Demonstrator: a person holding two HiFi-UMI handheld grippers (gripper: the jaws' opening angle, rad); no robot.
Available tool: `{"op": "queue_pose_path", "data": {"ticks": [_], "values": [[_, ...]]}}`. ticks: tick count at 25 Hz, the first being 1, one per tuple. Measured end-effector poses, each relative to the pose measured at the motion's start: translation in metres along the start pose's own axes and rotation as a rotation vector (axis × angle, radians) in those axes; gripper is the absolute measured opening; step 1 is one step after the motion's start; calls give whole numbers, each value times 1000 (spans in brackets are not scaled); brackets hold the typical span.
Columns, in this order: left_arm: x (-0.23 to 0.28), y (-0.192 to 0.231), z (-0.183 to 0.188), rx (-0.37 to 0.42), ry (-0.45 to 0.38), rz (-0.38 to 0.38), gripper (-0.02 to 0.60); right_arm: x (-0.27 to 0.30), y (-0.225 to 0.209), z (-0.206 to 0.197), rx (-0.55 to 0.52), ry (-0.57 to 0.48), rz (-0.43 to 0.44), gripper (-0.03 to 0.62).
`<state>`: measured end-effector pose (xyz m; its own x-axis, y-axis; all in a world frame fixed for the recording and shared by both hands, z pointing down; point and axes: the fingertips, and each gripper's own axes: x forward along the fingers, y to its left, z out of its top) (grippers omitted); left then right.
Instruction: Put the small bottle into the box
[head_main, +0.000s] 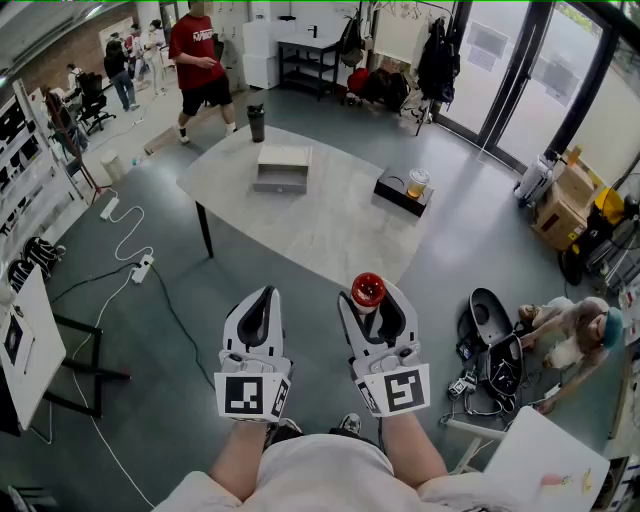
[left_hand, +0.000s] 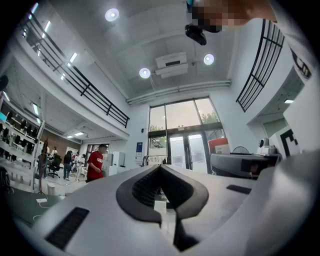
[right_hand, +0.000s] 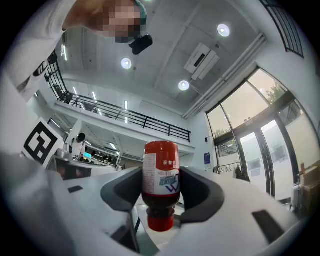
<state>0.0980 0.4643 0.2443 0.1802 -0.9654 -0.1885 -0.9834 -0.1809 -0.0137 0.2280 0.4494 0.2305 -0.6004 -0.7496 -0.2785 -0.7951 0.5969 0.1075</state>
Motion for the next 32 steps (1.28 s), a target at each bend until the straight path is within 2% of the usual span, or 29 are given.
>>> {"op": "queue_pose_path", "data": {"ticks": [7, 14, 21, 24, 32], "values": [[-6, 12, -7, -15, 25, -9, 21, 7, 13, -6, 10, 18, 7, 233], [-21, 33, -34, -49, 87, -32, 21, 14, 39, -19, 13, 45, 0, 233], [-36, 64, -44, -67, 113, -50, 21, 25, 73, -29, 30, 58, -8, 233], [-30, 74, -52, -84, 118, -54, 21, 33, 77, -37, 23, 63, -8, 233], [23, 102, -73, -76, 129, -42, 21, 91, 50, -71, 53, 84, 6, 233]]}}
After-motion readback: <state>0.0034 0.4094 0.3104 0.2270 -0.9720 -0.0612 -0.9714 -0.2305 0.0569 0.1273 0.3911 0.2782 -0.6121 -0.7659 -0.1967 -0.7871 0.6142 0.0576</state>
